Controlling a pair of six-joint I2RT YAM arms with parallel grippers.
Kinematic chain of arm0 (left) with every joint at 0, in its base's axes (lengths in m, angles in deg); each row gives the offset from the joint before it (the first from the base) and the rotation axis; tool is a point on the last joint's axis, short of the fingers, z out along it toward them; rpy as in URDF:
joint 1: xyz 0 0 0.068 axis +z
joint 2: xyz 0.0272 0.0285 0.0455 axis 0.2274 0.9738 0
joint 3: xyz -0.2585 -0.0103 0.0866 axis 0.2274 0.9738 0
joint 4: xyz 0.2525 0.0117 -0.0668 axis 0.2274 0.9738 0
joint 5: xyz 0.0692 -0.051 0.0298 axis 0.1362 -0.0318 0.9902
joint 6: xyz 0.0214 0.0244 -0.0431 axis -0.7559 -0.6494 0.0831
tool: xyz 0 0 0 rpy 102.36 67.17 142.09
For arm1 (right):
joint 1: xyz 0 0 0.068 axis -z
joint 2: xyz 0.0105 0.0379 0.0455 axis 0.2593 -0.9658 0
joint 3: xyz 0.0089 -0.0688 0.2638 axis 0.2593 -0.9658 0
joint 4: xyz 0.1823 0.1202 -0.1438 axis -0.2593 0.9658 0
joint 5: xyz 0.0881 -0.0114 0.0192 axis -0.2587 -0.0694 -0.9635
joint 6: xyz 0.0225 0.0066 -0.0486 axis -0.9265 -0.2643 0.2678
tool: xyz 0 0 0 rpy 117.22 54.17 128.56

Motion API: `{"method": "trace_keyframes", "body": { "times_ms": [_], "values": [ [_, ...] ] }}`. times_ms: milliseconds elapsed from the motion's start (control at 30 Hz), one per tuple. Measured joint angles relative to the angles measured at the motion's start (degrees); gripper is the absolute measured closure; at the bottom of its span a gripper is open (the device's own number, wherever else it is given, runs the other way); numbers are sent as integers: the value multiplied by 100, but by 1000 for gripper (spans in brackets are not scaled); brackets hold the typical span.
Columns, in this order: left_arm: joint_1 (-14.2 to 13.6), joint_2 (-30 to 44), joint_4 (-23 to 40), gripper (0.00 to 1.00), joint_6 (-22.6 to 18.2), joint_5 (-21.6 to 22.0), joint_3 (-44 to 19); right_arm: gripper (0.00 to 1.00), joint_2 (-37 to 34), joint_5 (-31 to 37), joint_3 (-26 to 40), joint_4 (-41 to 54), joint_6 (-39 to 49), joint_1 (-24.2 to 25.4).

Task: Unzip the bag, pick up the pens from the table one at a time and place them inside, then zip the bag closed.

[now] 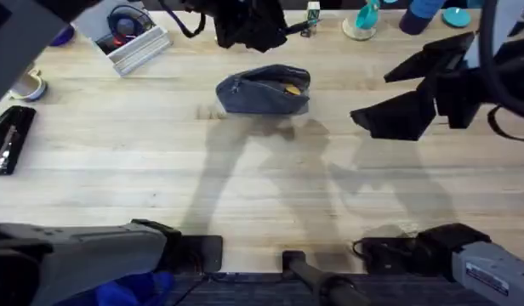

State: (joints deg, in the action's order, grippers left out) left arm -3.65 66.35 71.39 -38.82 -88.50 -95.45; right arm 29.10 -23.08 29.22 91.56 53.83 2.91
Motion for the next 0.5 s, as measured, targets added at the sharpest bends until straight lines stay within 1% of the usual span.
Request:
{"method": "trace_keyframes", "body": {
  "times_ms": [167, 267, 500],
  "values": [
    [-51, 156, -4, 960, 0, -9, -4, 5, 2, 0, 0, 0, 0, 0],
    [-97, 406, -4, 960, 0, -19, -4, 5, 0, 0, 0, 0, 0, 0],
    [-108, 906, -14, 960, 0, -17, -4, 5, 1, 0, 0, 0, 0, 0]
  ]
}}
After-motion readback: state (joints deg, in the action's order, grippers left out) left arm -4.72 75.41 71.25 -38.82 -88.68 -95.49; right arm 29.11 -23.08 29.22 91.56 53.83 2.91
